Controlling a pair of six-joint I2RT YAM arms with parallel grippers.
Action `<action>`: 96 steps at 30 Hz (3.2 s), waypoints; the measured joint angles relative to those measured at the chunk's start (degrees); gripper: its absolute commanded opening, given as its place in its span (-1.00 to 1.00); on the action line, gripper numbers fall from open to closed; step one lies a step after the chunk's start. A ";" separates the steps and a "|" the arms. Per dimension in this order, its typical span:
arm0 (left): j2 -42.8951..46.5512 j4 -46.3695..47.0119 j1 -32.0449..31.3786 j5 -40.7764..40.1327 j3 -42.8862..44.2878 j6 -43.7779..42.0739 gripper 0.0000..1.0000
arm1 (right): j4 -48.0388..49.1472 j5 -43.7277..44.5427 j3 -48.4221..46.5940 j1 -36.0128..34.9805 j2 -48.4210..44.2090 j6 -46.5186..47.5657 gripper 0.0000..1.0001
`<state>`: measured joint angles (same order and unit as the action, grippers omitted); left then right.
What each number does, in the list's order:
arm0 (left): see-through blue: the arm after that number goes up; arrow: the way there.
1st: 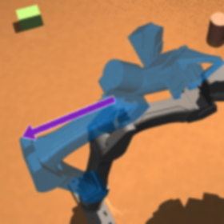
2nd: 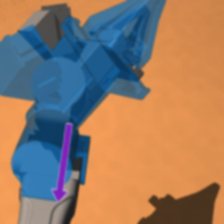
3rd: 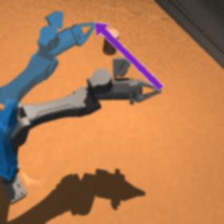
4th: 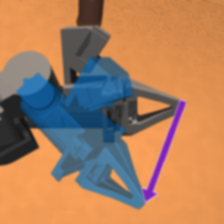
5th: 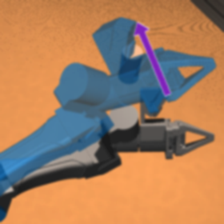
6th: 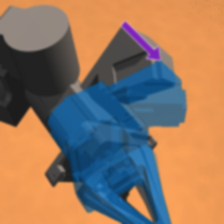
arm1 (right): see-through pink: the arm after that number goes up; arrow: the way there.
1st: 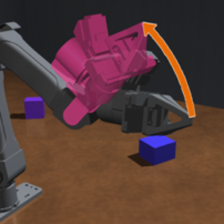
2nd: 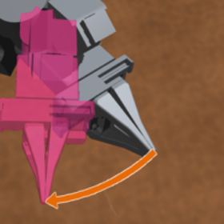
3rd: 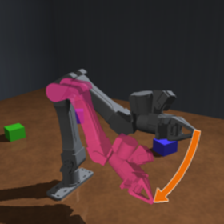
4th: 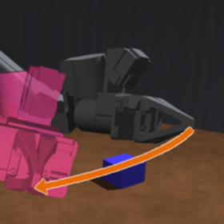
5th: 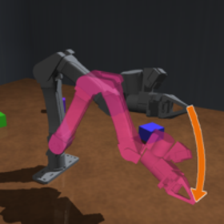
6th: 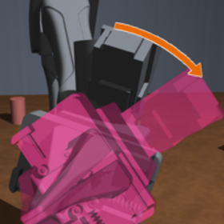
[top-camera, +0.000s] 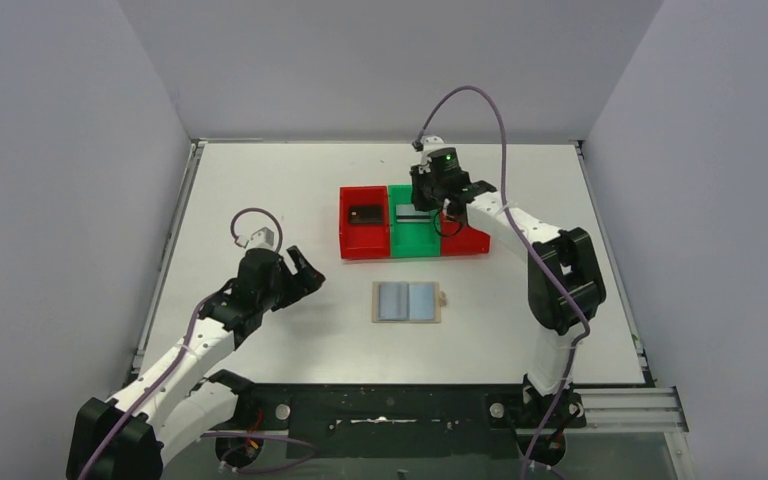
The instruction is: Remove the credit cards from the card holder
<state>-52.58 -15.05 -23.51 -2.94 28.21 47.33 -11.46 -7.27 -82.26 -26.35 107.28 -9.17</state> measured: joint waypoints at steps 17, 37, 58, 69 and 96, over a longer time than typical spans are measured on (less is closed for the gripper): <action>-0.13 0.20 0.09 0.44 0.00 0.02 0.54 | -7.76 7.56 -1.97 -3.37 9.77 -13.46 -0.81; -0.13 0.22 0.37 0.46 -0.13 0.02 0.54 | -8.37 12.55 -7.76 -3.69 16.33 -14.10 -0.74; -0.20 0.28 0.44 0.70 -0.33 0.02 0.54 | -7.10 14.08 -9.07 -3.80 17.51 -14.03 -0.32; -1.70 1.51 0.44 1.70 -0.33 0.04 0.54 | -6.71 11.41 -1.62 -5.99 -1.07 -13.27 0.40; 2.97 2.36 0.44 -1.79 -1.51 2.58 0.51 | -8.55 24.44 22.80 -26.21 -7.74 -34.21 0.48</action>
<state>-49.60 -12.69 -23.07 -4.73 26.70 49.91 -20.01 17.17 -59.46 -52.56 99.55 -43.38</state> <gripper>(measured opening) 0.759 0.745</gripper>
